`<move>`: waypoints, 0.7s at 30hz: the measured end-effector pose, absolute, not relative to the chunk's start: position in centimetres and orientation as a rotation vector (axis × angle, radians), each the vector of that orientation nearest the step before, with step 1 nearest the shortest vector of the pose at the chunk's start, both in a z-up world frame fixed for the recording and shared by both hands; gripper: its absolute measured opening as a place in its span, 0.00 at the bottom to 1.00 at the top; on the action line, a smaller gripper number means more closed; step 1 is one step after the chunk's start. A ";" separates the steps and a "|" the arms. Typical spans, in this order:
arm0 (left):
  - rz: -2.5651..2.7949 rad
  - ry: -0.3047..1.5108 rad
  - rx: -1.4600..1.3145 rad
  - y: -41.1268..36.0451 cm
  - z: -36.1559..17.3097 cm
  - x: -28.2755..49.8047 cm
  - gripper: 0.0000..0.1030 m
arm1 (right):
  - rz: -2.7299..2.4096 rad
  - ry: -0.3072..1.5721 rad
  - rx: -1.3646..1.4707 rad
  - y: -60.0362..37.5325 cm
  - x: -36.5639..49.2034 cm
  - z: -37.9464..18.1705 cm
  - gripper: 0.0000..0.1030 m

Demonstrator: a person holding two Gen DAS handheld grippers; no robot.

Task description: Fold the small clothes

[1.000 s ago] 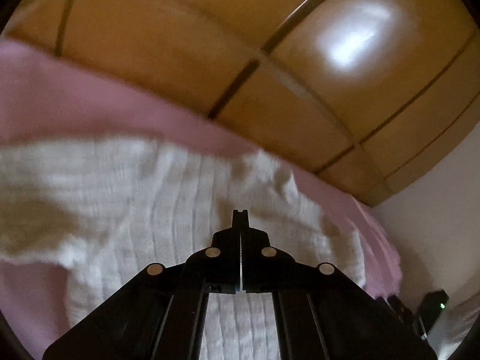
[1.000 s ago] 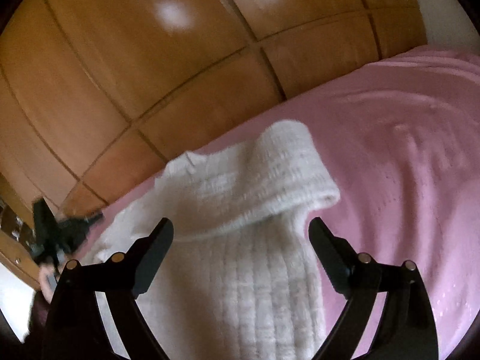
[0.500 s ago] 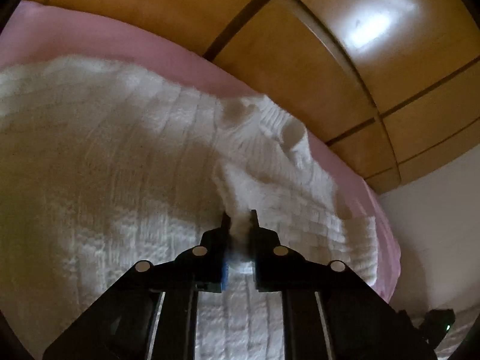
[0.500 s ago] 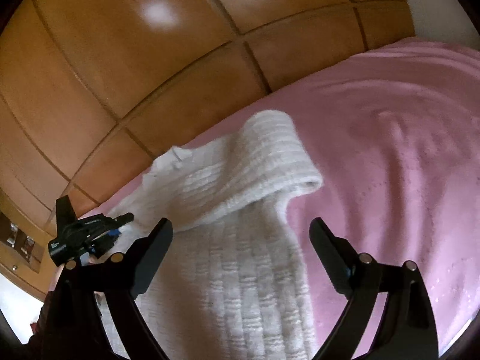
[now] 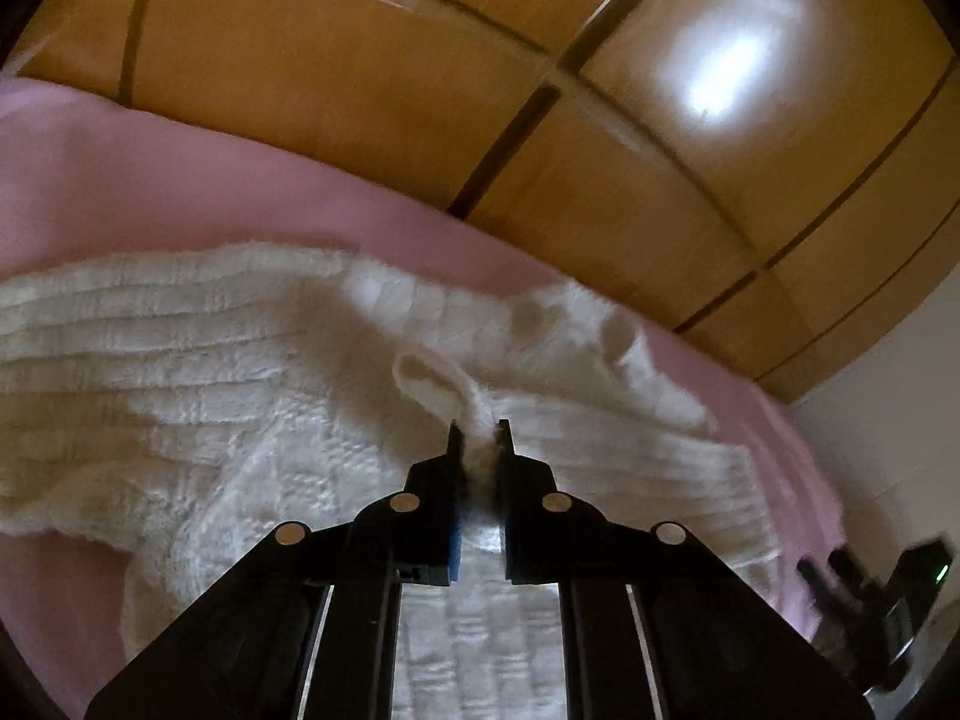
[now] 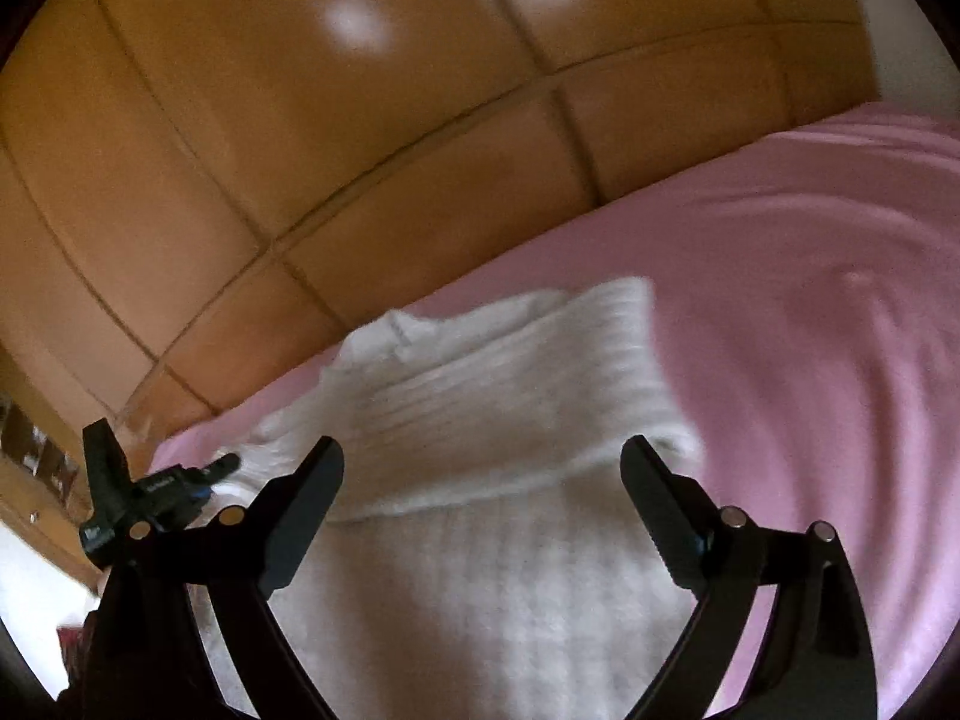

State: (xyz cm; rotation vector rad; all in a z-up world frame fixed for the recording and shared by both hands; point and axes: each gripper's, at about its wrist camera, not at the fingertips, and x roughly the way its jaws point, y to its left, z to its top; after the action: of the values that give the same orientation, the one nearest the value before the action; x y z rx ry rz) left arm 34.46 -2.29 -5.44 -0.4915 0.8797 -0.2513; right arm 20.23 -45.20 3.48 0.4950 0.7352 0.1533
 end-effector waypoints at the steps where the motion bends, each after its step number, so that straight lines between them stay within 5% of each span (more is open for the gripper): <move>1: -0.231 0.880 -0.470 -2.5 -5.8 34.6 0.08 | 0.141 0.759 0.469 -44.6 21.3 3.0 0.89; 5: -0.139 0.927 -0.391 -1.8 -7.4 34.3 0.08 | 0.013 0.920 0.357 -43.8 24.4 -1.3 0.82; 9: -0.113 0.930 -0.385 -0.6 -8.8 32.7 0.12 | -0.022 0.866 0.221 -42.2 23.6 -2.0 0.84; 12: -0.094 0.911 -0.387 -0.3 -8.3 32.0 0.31 | -0.023 0.861 0.199 -41.9 23.7 -2.2 0.89; 14: -0.061 0.885 -0.404 0.7 -7.9 31.1 0.67 | -0.023 0.861 0.184 -41.8 23.9 -2.3 0.91; 21: -0.024 0.849 -0.493 5.6 -6.8 26.8 0.69 | -0.067 0.817 0.144 -40.2 22.2 -0.6 0.98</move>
State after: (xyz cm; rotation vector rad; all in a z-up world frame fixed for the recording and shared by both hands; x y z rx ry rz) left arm 26.82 5.57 -6.78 -0.4932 0.8489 -0.0240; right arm 22.21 -40.17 -0.56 0.1436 0.8170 -0.0674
